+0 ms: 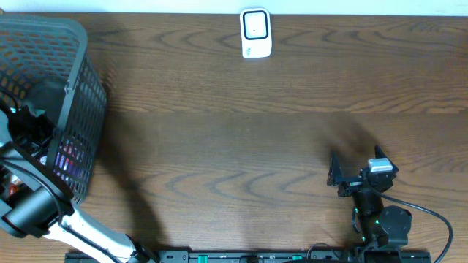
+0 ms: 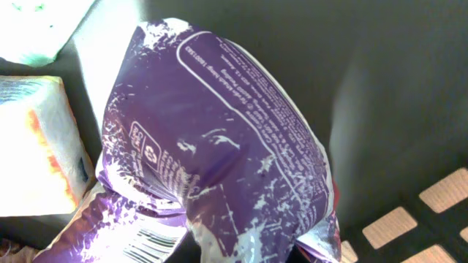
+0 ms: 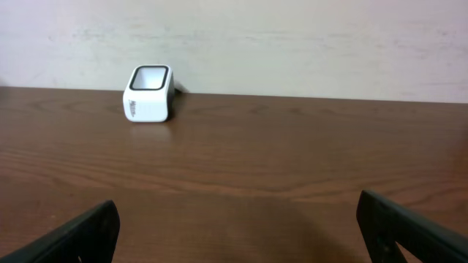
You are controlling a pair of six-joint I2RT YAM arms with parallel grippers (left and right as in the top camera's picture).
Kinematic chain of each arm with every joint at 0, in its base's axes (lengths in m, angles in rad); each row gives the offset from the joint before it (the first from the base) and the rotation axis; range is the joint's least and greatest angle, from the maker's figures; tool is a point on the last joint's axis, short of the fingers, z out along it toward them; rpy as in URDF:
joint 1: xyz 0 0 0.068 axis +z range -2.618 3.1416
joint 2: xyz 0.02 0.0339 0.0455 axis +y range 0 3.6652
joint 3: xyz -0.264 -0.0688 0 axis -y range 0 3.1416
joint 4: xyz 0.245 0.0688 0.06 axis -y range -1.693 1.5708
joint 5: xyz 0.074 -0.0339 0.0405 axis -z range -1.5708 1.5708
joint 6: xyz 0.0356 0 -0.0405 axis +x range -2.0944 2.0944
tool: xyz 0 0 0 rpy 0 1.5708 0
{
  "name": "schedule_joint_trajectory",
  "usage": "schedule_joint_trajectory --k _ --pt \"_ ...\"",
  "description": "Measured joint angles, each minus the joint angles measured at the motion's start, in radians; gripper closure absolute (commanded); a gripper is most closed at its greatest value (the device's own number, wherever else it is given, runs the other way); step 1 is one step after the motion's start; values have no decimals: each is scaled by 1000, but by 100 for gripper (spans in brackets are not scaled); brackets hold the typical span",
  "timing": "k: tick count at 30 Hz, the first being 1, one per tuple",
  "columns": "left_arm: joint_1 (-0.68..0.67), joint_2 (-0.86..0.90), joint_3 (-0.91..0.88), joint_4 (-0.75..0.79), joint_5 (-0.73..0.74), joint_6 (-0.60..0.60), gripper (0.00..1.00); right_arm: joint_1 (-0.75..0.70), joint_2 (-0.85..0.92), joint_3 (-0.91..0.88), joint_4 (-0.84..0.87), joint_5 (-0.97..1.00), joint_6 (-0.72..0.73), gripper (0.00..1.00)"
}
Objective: Scan the item barcode
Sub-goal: 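Lift the purple bag out of the basket with the left gripper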
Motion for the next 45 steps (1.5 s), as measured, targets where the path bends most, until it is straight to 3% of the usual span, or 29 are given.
schedule_joint_trajectory --k 9,18,23,28,36,40,45 --pt "1 -8 147 -14 12 -57 93 0 0 0 0 0 0 1" --pt "1 -377 205 240 127 -89 93 0 0 0 0 0 0 1" --pt "2 -545 222 402 221 -198 93 0 0 0 0 0 0 1" --pt "-23 -598 223 565 403 -339 93 0 0 0 0 0 0 1" --pt "-310 -601 222 620 601 -438 93 0 0 0 0 0 0 1" --pt "-484 -601 222 592 616 -391 93 0 0 0 0 0 0 1" --pt "-662 -587 222 430 513 -276 93 0 0 0 0 0 0 1"
